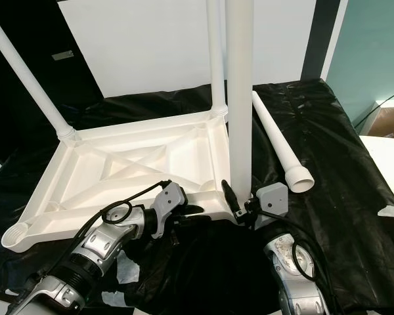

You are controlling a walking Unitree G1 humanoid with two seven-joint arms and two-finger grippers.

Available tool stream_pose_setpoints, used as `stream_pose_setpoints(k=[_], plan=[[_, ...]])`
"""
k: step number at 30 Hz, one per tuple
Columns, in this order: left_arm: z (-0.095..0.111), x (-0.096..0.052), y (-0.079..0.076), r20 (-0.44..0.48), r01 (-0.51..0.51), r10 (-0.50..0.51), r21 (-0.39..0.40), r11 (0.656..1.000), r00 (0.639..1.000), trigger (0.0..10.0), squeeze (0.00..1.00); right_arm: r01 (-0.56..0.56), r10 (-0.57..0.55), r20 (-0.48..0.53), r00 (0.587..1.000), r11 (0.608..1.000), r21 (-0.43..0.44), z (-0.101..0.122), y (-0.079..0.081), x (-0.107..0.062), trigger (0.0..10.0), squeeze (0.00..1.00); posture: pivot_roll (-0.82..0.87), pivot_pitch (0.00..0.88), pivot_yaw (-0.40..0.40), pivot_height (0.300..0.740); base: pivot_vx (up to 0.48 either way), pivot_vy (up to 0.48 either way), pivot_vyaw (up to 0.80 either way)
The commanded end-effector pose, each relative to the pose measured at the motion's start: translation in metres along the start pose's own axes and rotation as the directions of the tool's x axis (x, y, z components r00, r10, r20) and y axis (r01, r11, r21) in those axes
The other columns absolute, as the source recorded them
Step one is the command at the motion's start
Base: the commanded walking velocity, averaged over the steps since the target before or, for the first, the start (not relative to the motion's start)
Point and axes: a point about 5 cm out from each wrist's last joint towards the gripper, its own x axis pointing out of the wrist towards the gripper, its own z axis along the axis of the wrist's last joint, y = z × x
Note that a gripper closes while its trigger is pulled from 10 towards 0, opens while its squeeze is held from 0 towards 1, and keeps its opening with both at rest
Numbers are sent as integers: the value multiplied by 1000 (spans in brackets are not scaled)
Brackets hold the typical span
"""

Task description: Building children table

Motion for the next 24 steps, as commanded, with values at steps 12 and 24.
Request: stream_pose_setpoints(k=[12,24], plan=[[-25,5,-17,-89,116,-122,-68,991,989,10000,0,-308,299,-87,950,945,-113,-4,-38,11,10000,0,-99,0,118,740,0,0,0],[-22,5,-11,-89,102,-106,-50,994,990,10000,0,-584,569,-164,806,810,-59,-4,-39,6,0,0,-99,0,120,740,0,0,0]])
